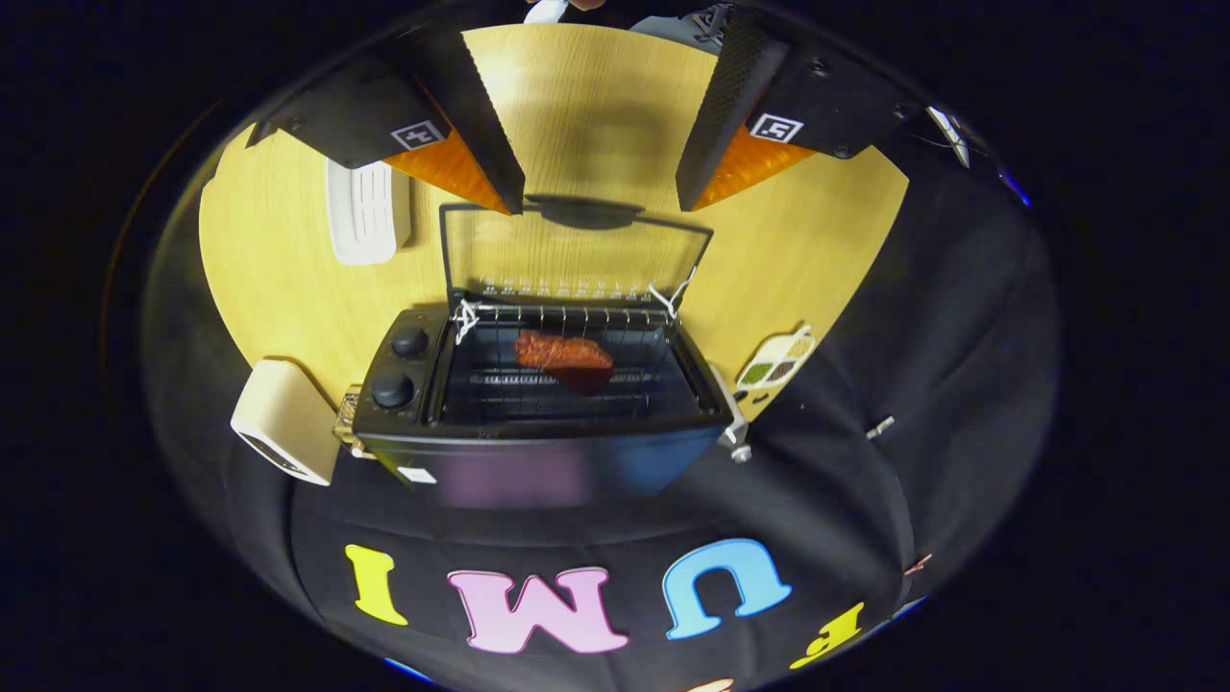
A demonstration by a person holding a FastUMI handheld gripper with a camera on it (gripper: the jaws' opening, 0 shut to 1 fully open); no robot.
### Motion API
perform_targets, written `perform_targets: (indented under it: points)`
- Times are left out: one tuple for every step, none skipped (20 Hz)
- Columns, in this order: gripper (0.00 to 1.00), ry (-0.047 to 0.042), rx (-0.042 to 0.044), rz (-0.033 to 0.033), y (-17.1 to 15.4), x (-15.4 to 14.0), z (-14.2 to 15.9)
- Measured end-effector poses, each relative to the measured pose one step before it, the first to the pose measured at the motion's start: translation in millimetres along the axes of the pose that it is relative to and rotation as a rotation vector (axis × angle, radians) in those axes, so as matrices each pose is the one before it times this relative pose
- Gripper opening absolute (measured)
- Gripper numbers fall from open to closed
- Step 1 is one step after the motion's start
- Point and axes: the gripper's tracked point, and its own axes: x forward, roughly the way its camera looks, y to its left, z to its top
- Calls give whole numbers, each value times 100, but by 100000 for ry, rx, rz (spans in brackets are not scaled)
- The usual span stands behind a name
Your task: Open the toaster oven, put the food inside, and close the toaster oven door.
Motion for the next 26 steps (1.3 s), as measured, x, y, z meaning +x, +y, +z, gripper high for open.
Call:
perform_targets:
  points:
    - [98, 2732, -660, -138, 124, 452, -1035]
    - [98, 2680, -225, -690, -3, 426, -1015]
    - [99, 2737, 259, -398, -26, 517, -994]
    - [99, 2526, 438, -659, -122, 540, -811]
    - [99, 2087, 663, -1282, -270, 665, -612]
    - [99, 2001, 649, -838, -374, 585, -544]
    - [99, 1531, 1359, -887, -233, 691, -318]
    - [99, 1391, 1696, -721, -46, 667, -150]
    - [99, 1199, 1788, -643, -29, 756, -32]
    - [99, 689, 1387, -913, -109, 634, 103]
    - [99, 632, 959, -1246, -111, 742, 236]
    - [99, 439, 658, -1304, -76, 666, 144]
    - [99, 691, 700, -1230, -79, 648, 109]
    - [99, 968, 643, -1198, -67, 558, -63]
    - [99, 483, 902, -993, -23, 516, 85]
    - [99, 274, 710, -1123, -14, 456, 107]
    - [99, 13, 351, -1120, -79, 403, 102]
    - [99, -145, 1, -927, -62, 365, 142]
    - [99, -99, 118, -1094, -111, 363, 164]
    - [99, -174, 316, -783, -286, 667, 154]
    - [99, -88, 452, -585, -127, 347, 178]
    - [99, 1406, -575, -1218, -49, 128, -266]
    - [98, -1801, -1415, -1452, -161, -44, 223]
    - [97, 987, -1277, -995, -144, 93, -190]
    - [97, -1589, 140, -312, -31, -49, 354]
    - [97, 4, 681, 307, 180, 62, -289]
